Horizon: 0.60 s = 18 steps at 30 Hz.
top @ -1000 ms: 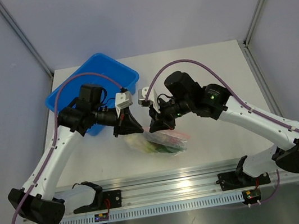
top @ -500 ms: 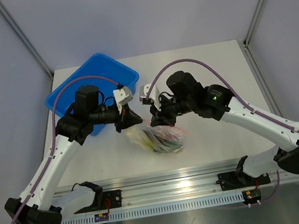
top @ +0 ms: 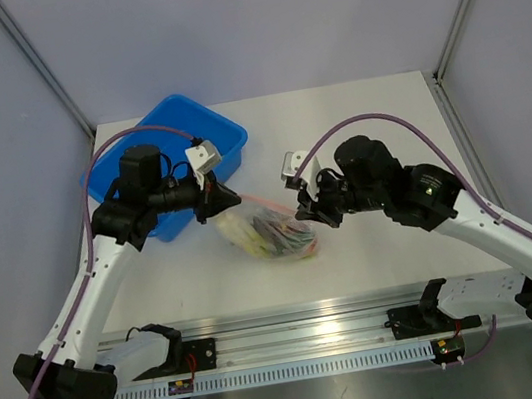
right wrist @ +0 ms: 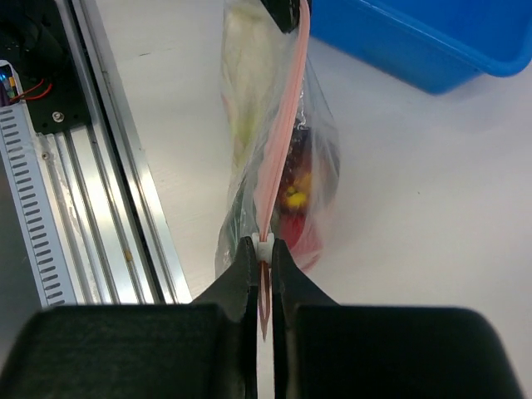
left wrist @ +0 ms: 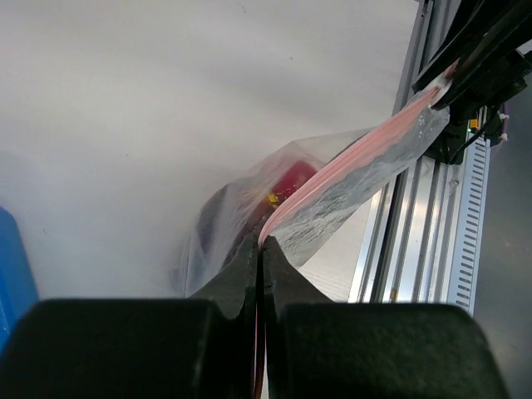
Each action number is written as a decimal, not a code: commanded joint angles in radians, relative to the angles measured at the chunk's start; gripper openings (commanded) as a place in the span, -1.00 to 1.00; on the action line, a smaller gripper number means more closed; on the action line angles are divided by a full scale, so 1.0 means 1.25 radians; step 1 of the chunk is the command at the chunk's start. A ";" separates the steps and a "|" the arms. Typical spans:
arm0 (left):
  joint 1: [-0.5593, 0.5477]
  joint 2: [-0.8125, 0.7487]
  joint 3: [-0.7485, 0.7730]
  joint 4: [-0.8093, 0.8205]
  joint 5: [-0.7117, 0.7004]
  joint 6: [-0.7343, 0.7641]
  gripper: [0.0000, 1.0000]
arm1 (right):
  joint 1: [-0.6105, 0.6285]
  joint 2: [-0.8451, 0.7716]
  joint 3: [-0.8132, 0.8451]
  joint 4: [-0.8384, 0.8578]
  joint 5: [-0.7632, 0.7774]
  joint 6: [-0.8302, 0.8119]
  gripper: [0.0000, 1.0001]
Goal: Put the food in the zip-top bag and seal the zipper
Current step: Zip the zipper food storage bag at the center of the board, then place the zipper food storage bag at the center of the board.
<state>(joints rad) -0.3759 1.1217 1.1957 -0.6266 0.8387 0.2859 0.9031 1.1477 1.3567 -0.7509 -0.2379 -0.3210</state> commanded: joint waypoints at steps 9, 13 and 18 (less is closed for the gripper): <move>0.047 0.006 0.036 0.042 -0.023 0.022 -1.00 | 0.005 -0.134 -0.088 -0.091 0.135 0.053 -1.00; 0.047 0.009 0.042 0.042 -0.017 0.018 -1.00 | 0.005 -0.145 -0.104 -0.085 0.142 0.069 -1.00; 0.046 0.029 0.055 0.106 0.035 -0.048 -1.00 | 0.005 -0.145 -0.106 -0.017 0.240 0.069 -1.00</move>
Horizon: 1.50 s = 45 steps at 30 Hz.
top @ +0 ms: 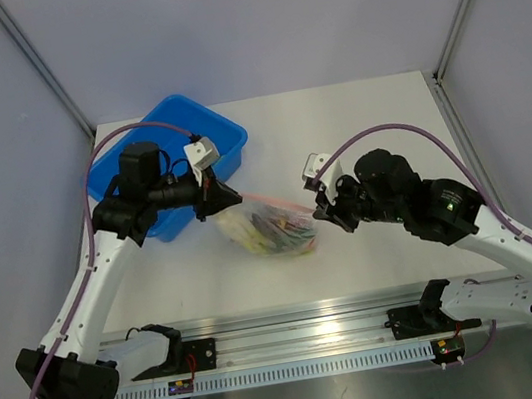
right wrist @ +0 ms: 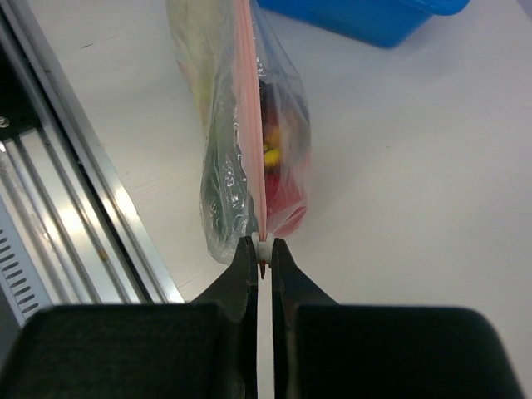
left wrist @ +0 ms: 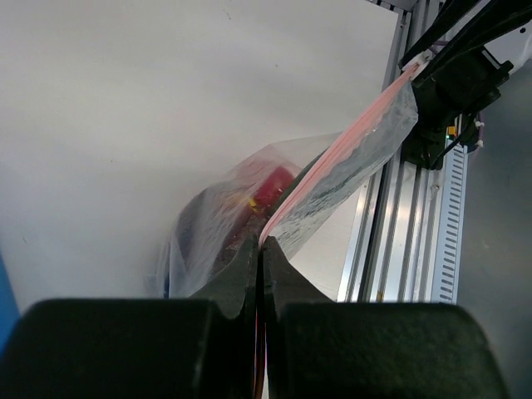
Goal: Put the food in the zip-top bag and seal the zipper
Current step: Place the zipper food storage bag at the center of the board.
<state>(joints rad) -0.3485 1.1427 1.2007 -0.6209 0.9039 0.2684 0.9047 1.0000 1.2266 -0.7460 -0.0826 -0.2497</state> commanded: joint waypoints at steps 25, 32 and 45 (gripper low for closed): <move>-0.016 0.627 0.736 0.401 0.171 -0.350 -0.08 | -0.354 0.174 0.141 0.254 0.182 -0.180 -0.67; 0.010 0.483 0.472 0.420 0.151 -0.344 0.91 | -0.353 0.060 -0.052 0.258 0.094 -0.047 0.08; 0.004 0.076 0.127 0.252 -0.306 -0.285 0.98 | -0.354 0.044 -0.017 0.113 0.262 0.296 0.99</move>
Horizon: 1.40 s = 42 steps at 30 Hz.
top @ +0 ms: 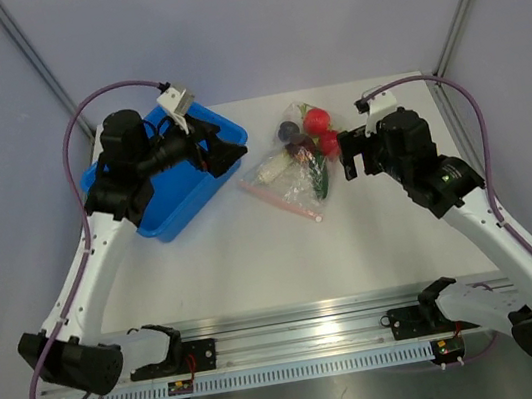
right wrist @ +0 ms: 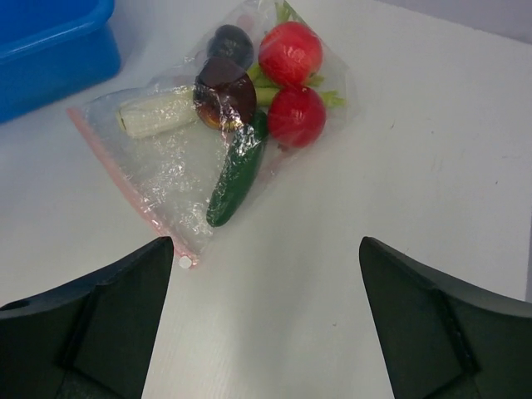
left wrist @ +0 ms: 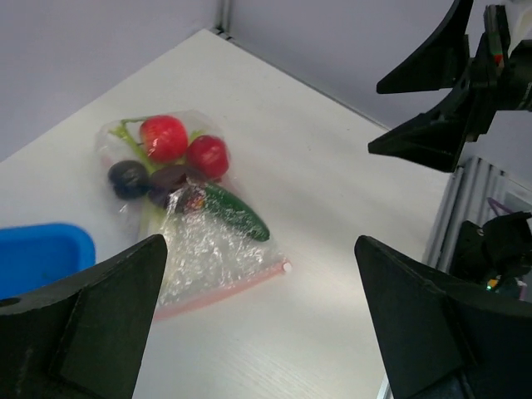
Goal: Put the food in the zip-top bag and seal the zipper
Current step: Place the zipper food storage bag at the center of the board, then pick up the zipper food storage bag at the center of the board.
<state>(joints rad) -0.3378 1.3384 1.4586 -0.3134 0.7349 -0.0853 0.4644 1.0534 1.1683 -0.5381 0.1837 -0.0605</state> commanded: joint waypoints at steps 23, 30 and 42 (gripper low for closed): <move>-0.006 -0.262 -0.331 -0.061 -0.389 -0.035 0.98 | -0.002 -0.055 -0.115 -0.046 0.080 0.247 0.99; -0.021 -0.250 -0.345 -0.044 -0.419 -0.057 0.98 | -0.001 -0.035 -0.119 -0.036 0.056 0.229 0.99; -0.054 -0.247 -0.364 -0.016 -0.432 -0.063 0.98 | 0.000 -0.011 -0.126 -0.010 -0.001 0.219 0.97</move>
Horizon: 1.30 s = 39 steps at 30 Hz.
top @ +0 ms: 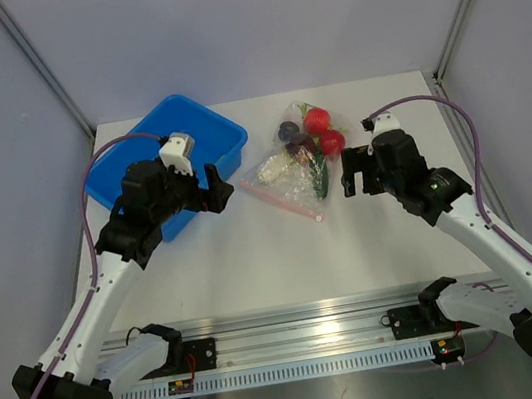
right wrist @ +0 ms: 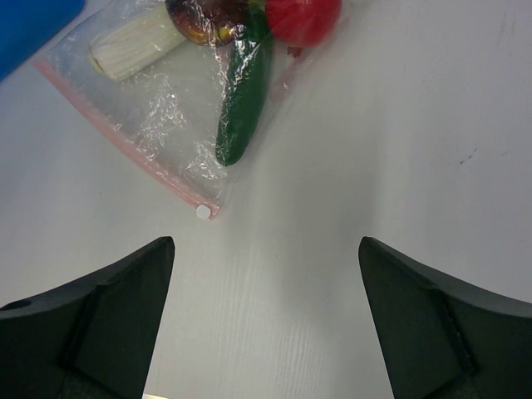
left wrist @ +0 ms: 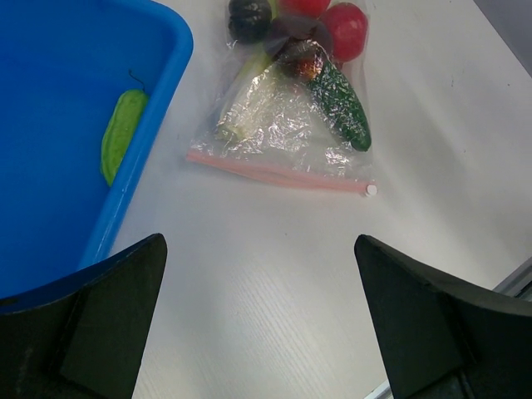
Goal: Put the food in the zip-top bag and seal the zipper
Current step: Pick up the zipper food storage bag at the center of the board.
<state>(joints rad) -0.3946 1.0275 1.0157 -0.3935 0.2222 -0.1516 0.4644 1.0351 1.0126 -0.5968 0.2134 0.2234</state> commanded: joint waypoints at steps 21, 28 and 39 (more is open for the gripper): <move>-0.063 0.095 -0.066 0.111 -0.065 -0.111 0.98 | 0.181 0.122 0.007 0.059 0.065 -0.024 0.87; -0.063 0.045 -0.051 0.080 -0.196 -0.103 0.98 | 0.231 0.265 0.012 0.090 0.114 -0.088 0.39; -0.063 -0.001 -0.020 0.011 -0.254 -0.091 0.98 | 0.281 0.487 0.055 0.206 0.190 -0.285 0.30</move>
<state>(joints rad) -0.4713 1.0637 0.9474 -0.3756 -0.0391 -0.2737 0.8017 1.6081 1.0306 -0.4320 0.3836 -0.0292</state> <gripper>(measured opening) 0.987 0.653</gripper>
